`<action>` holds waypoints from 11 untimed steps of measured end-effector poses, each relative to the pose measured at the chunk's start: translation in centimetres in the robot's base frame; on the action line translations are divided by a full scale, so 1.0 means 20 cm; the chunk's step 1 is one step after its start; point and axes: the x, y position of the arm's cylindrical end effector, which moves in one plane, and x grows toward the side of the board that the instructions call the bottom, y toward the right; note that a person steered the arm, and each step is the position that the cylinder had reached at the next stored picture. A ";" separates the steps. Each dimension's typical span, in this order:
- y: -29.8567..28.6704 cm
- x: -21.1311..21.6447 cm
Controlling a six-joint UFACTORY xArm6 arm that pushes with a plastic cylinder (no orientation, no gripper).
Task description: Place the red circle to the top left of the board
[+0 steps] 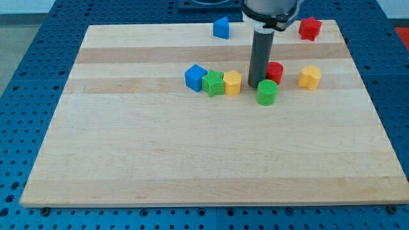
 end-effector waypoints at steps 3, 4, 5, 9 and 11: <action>0.34 0.05; 0.32 0.00; 0.23 -0.04; 0.11 -0.20; -0.09 -0.32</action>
